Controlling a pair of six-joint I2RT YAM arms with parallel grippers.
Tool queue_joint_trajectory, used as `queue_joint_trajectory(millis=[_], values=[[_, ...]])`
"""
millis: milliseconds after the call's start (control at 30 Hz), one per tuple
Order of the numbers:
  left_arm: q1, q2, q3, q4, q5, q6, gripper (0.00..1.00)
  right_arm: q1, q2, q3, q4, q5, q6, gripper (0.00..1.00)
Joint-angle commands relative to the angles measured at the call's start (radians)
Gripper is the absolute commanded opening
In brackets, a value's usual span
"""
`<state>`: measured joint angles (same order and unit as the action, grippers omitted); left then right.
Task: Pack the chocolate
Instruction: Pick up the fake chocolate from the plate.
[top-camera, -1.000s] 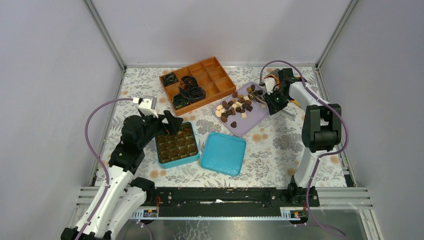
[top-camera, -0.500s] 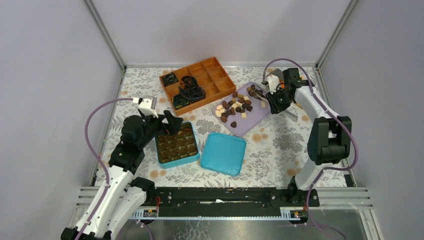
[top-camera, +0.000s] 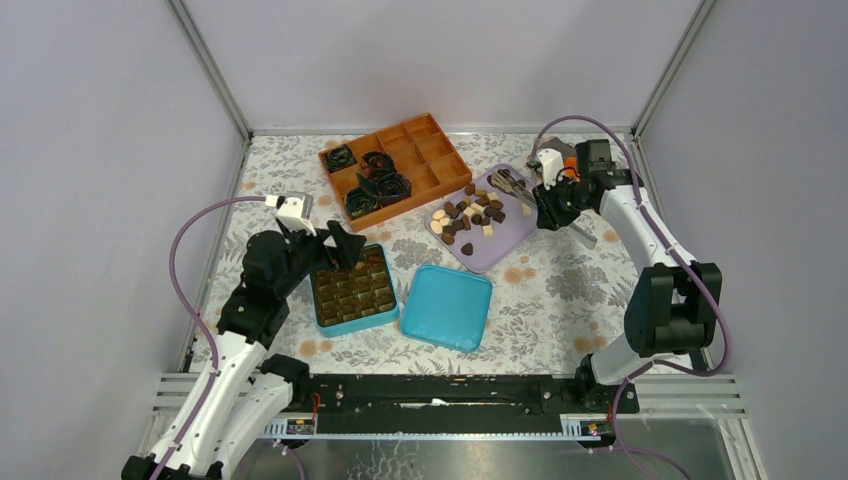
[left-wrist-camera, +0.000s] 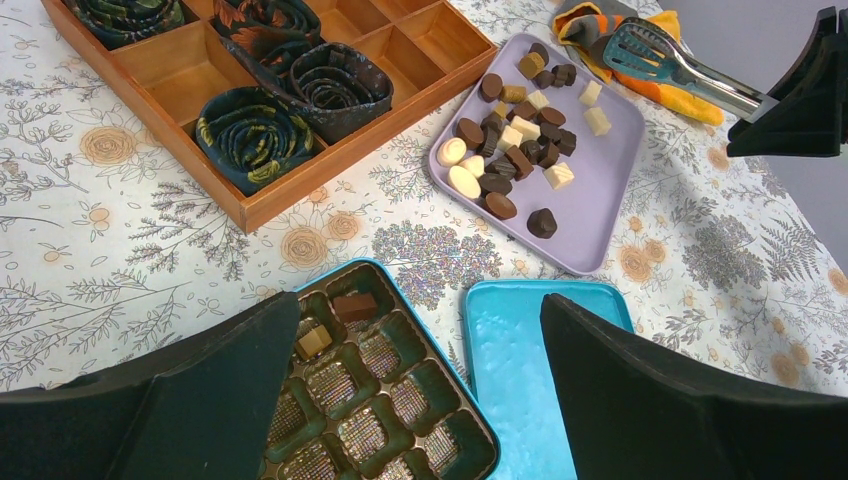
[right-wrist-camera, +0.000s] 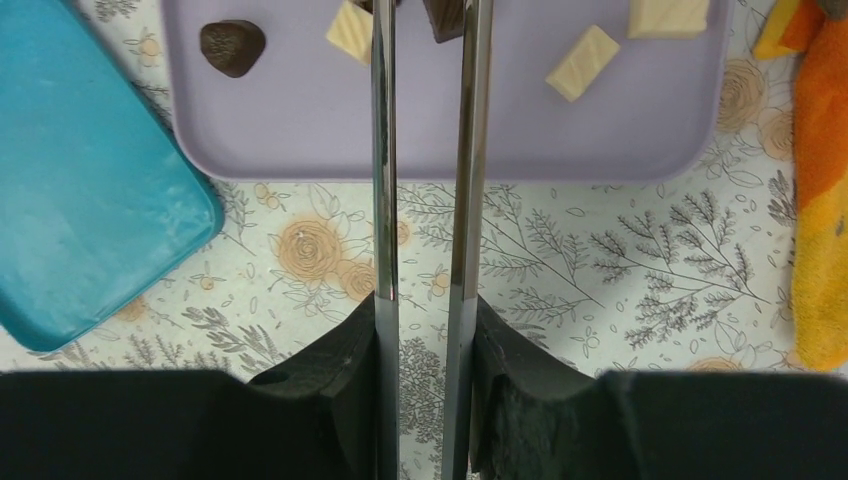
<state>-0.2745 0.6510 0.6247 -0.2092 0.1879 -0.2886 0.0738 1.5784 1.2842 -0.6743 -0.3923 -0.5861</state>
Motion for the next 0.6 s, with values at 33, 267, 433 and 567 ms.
queue_joint_trajectory(millis=[33, 267, 433, 567], values=[[-0.005, -0.001, -0.001, 0.06, 0.01, 0.008, 0.99, -0.003, -0.08, 0.0, 0.033, -0.141, 0.007, 0.0], [-0.003, -0.002, 0.001, 0.051, -0.025, 0.015, 0.99, 0.026, -0.09, 0.027, 0.028, -0.244, 0.009, 0.0], [-0.002, -0.013, 0.004, 0.043, -0.055, 0.02, 0.99, 0.094, -0.073, 0.063, 0.019, -0.278, 0.003, 0.0], [0.003, -0.03, 0.006, 0.042, -0.082, 0.022, 0.99, 0.181, -0.031, 0.125, -0.002, -0.291, -0.005, 0.0]])
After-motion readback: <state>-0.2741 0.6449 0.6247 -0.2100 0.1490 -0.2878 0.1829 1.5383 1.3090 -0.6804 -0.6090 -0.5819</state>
